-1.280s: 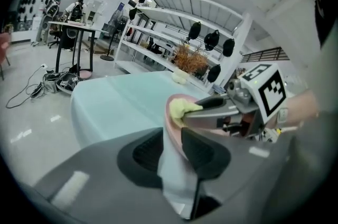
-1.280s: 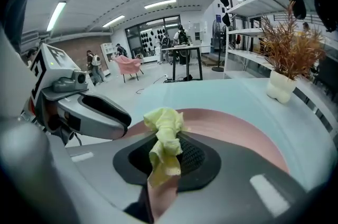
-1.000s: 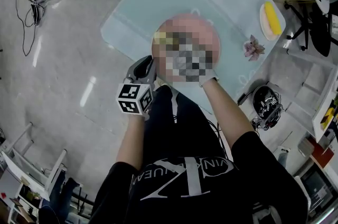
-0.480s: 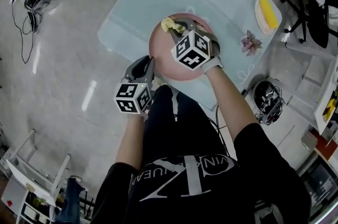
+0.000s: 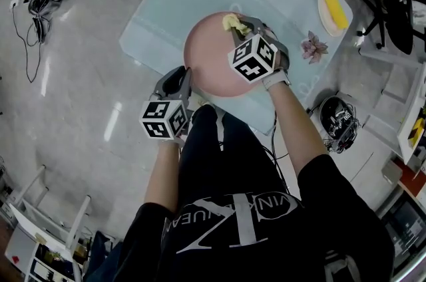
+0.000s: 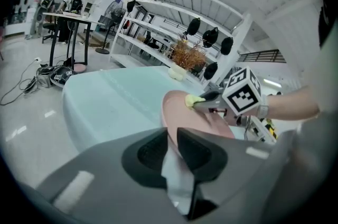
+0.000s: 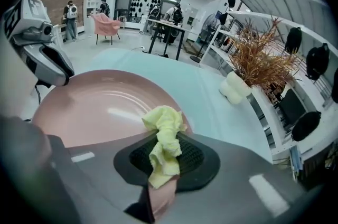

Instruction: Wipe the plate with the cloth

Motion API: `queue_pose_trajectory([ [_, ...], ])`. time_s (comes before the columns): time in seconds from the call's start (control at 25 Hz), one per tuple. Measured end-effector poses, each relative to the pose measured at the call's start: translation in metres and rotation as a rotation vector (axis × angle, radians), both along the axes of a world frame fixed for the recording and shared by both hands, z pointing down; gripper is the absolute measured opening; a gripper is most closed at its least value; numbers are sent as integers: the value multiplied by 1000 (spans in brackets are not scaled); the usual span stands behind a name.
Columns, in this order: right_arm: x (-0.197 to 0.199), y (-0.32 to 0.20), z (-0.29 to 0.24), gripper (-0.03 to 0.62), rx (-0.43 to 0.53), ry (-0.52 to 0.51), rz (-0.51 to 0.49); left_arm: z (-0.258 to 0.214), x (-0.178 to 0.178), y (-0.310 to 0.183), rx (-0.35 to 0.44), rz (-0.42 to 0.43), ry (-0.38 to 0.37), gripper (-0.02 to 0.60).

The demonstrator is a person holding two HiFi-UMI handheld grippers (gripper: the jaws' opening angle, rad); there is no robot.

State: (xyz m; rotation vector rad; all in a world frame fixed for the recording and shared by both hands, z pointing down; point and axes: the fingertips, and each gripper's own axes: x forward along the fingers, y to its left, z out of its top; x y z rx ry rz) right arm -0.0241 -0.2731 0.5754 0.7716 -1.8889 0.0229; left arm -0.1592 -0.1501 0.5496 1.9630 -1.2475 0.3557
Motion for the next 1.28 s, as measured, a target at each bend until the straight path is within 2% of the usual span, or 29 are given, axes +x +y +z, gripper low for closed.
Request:
queue_pose_trajectory([
  [0.44,50,43,3,66,-95,48,34,0,-1,1,3,-13,-4,0],
  [0.68,61,86,7,66,-212,54,27,1,0,1,5,-20,-2,0],
  [1.0,47,143,10,67,-406,7,25,1,1,2,-1,-35,-5,0],
  [1.28,14,168,8,71,-456,-35,-44,0,1,2,-3,-46,0,0],
])
